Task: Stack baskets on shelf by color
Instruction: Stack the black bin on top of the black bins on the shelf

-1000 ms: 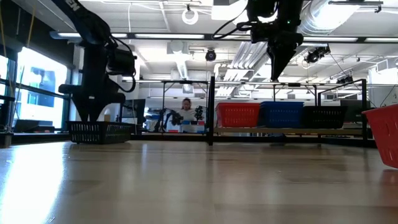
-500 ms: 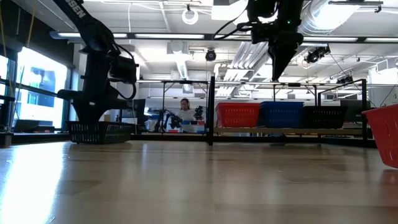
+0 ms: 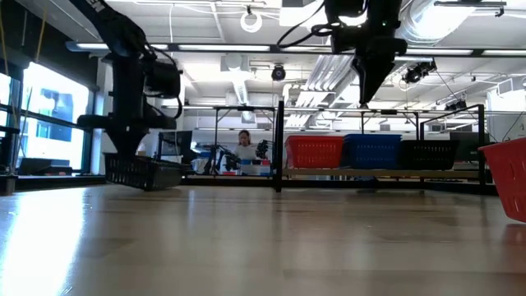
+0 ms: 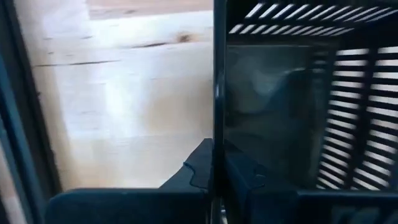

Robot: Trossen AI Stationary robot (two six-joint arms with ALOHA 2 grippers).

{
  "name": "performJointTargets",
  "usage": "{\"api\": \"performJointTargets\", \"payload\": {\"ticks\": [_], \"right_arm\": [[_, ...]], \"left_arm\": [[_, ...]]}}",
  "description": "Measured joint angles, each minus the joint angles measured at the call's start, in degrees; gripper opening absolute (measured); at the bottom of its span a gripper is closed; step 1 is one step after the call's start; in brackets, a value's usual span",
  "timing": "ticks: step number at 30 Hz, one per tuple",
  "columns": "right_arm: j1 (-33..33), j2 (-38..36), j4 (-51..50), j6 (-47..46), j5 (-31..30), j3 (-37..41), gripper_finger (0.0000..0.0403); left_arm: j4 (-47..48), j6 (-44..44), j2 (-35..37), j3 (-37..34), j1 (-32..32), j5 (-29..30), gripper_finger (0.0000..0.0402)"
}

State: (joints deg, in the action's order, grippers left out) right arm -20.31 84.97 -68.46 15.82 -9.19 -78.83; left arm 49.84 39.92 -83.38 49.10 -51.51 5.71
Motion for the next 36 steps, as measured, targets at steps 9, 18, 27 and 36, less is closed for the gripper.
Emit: {"api": "performJointTargets", "payload": {"ticks": [9,18,27,36], "right_arm": [[6.37,0.0,0.1,-3.52,-0.12,0.02,0.0105],[16.24,0.0,5.48,-9.8,0.96,0.02,0.0105],[27.08,0.0,20.58,-14.79,3.75,0.02,0.0105],[35.34,0.07,37.45,-21.34,2.97,0.02,0.0105]], "left_arm": [[-0.04,6.86,9.16,1.67,7.31,1.03,0.0002],[-0.17,18.0,14.77,2.19,18.69,3.96,0.0002],[-0.36,26.0,15.97,2.19,31.92,6.73,0.0001],[-8.25,33.63,15.94,2.19,44.03,11.38,0.0001]]}}
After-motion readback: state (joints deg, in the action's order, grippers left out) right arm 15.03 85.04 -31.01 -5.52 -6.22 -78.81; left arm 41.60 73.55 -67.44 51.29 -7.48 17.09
